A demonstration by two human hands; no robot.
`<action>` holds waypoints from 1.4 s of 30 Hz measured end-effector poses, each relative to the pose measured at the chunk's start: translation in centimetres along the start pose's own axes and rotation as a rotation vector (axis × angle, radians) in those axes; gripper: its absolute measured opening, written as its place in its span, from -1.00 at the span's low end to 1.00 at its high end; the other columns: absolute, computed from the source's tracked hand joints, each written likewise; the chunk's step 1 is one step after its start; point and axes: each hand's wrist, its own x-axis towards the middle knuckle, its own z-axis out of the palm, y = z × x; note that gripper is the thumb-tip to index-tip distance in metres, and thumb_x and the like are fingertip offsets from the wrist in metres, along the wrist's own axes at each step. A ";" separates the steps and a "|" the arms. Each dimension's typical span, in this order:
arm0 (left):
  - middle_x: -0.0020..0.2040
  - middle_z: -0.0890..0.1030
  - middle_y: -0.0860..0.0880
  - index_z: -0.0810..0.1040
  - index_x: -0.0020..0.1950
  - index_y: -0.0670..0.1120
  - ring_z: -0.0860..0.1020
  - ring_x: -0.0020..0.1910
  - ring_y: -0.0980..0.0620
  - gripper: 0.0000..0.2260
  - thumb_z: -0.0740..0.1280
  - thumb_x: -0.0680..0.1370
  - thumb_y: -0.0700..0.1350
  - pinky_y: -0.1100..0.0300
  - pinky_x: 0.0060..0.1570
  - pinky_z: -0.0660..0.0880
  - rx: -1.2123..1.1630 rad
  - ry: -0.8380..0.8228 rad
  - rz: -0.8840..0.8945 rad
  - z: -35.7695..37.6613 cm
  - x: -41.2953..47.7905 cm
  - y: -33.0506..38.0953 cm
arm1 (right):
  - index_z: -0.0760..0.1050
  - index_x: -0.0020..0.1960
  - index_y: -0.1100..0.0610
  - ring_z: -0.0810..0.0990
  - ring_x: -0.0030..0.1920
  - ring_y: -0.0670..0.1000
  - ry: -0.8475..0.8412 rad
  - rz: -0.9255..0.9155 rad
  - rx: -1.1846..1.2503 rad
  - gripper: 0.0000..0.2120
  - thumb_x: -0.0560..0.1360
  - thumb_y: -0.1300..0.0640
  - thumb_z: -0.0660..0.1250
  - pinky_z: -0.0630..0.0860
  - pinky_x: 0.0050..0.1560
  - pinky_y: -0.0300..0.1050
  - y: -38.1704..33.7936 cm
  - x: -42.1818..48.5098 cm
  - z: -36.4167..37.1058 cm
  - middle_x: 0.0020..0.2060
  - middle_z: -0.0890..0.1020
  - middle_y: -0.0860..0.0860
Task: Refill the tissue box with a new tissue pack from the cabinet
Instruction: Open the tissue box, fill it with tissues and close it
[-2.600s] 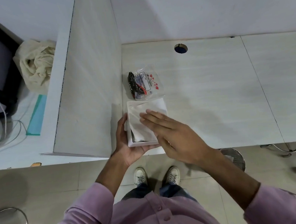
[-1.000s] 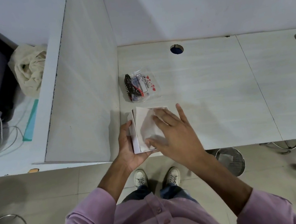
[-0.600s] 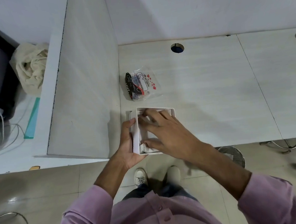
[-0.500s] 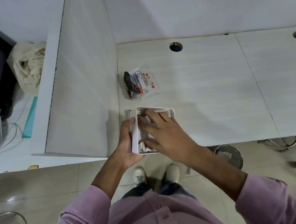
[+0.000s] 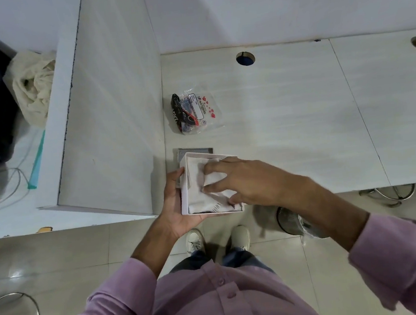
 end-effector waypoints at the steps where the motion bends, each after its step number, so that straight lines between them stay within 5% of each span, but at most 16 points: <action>1: 0.28 0.55 -0.16 0.53 0.39 -0.12 0.55 0.26 -0.25 -0.42 0.30 0.47 0.18 -0.27 0.44 0.37 -0.044 -0.012 -0.002 0.2 0.0 -0.2 | 0.42 0.51 -0.22 0.15 0.59 0.03 0.027 0.005 -0.012 -0.44 0.57 0.12 0.41 0.57 0.25 0.11 -0.3 0.0 0.3 0.62 0.20 -0.11; 3: 0.20 0.56 -0.13 0.59 0.28 -0.14 0.63 0.07 -0.19 -0.48 0.31 0.46 0.17 -0.20 0.24 0.55 -0.096 0.000 -0.003 0.2 0.0 -0.4 | 0.48 0.44 -0.22 0.18 0.57 0.05 0.050 0.019 -0.024 -0.52 0.58 0.12 0.38 0.62 0.17 0.16 -0.5 0.1 0.8 0.60 0.22 -0.08; 7: 0.43 0.51 -0.23 0.51 0.48 -0.10 0.42 0.42 -0.34 -0.34 0.35 0.46 0.22 -0.49 0.49 0.14 0.022 -0.009 -0.044 -1.2 -0.1 -0.1 | 0.44 0.50 -0.16 0.22 0.59 0.09 0.030 -0.062 0.104 -0.46 0.58 0.19 0.38 0.53 0.33 0.19 0.6 0.1 0.8 0.62 0.22 -0.02; 10: 0.36 0.59 -0.24 0.57 0.42 -0.09 0.50 0.35 -0.40 -0.37 0.29 0.47 0.25 -0.59 0.40 0.19 0.031 -0.004 -0.056 -1.3 -0.1 0.6 | 0.41 0.52 -0.20 0.28 0.59 0.14 0.061 -0.133 0.103 -0.46 0.61 0.15 0.37 0.61 0.21 0.21 0.9 -0.1 0.2 0.63 0.24 0.00; 14: 0.23 0.64 -0.18 0.64 0.29 -0.10 0.56 0.25 -0.24 -0.46 0.36 0.45 0.22 -0.34 0.34 0.41 -0.020 0.086 -0.053 -1.1 -0.1 0.5 | 0.41 0.49 -0.29 0.39 0.49 0.18 0.098 -0.215 -0.147 -0.46 0.56 0.00 0.44 0.68 -0.04 0.09 0.0 0.4 0.9 0.55 0.37 0.02; 19: 0.11 0.66 -0.12 0.61 0.23 -0.10 0.59 0.14 -0.16 -0.45 0.53 0.32 0.13 -0.12 0.26 0.44 -0.022 0.133 -0.050 -1.1 -0.1 0.1 | 0.50 0.40 -0.28 0.44 0.39 0.31 0.143 -0.198 -0.247 -0.44 0.46 0.05 0.54 0.67 -0.11 0.25 -1.3 0.9 2.6 0.50 0.38 0.17; 24: 0.27 0.60 -0.20 0.63 0.29 -0.12 0.48 0.35 -0.28 -0.44 0.42 0.42 0.21 -0.36 0.47 0.25 -0.030 0.136 -0.096 -2.5 -0.3 0.0 | 0.40 0.47 -0.30 0.34 0.50 0.23 0.155 -0.207 -0.181 -0.40 0.53 0.11 0.47 0.64 0.04 0.17 -0.7 0.9 4.3 0.55 0.25 0.06; 26: 0.39 0.56 -0.27 0.58 0.39 -0.13 0.47 0.38 -0.37 -0.35 0.36 0.44 0.25 -0.54 0.42 0.21 -0.042 0.106 -0.066 -2.8 -0.5 0.1 | 0.42 0.51 -0.12 0.39 0.51 0.11 0.203 -0.210 0.150 -0.43 0.56 0.25 0.35 0.55 0.26 0.04 0.4 1.1 3.6 0.54 0.39 0.02; 28: 0.49 0.48 -0.29 0.51 0.49 -0.11 0.42 0.44 -0.45 -0.26 0.36 0.41 0.28 -0.60 0.38 0.20 -0.076 0.126 -0.030 -3.0 -0.8 0.2 | 0.57 0.37 0.10 0.62 0.29 0.02 0.482 -0.025 0.579 -0.52 0.52 0.42 0.28 0.58 0.18 -0.13 1.9 2.0 2.7 0.31 0.64 0.02; 30: 0.51 0.46 -0.30 0.47 0.52 -0.09 0.37 0.46 -0.49 -0.22 0.40 0.38 0.28 -0.61 0.41 0.13 -0.117 0.114 0.008 -3.3 -1.1 0.0 | 0.63 0.24 0.12 0.70 0.04 -0.02 0.696 0.300 0.726 -0.61 0.53 0.44 0.28 0.59 0.03 -0.20 4.1 4.3 2.7 0.07 0.73 -0.01; 34: 0.51 0.46 -0.29 0.45 0.54 -0.07 0.37 0.45 -0.51 -0.17 0.48 0.34 0.25 -0.61 0.44 0.05 -0.184 0.087 0.041 -3.5 -1.4 -0.4 | 0.62 0.30 0.11 0.68 0.13 0.12 0.412 0.586 0.486 -0.68 0.56 0.16 0.42 0.59 0.19 0.00 8.0 10.4 6.0 0.14 0.69 0.07; 37: 0.55 0.41 -0.29 0.40 0.57 -0.06 0.32 0.49 -0.51 -0.16 0.46 0.37 0.26 -0.62 0.43 0.02 -0.191 0.080 0.050 -3.6 -1.4 -0.5 | 0.59 0.33 0.19 0.54 0.29 0.22 0.284 0.624 0.285 -0.67 0.59 0.26 0.30 0.55 0.24 0.10 8.6 13.2 7.9 0.24 0.59 0.16; 42: 0.60 0.34 -0.26 0.34 0.61 -0.03 0.24 0.55 -0.49 -0.15 0.46 0.39 0.26 -0.63 0.43 0.00 -0.207 0.059 0.076 -3.3 -1.3 -0.3 | 0.64 0.13 0.21 0.60 0.15 0.26 0.279 0.580 0.150 -0.76 0.54 0.36 0.28 0.57 0.04 0.08 9.4 15.5 8.5 0.09 0.63 0.18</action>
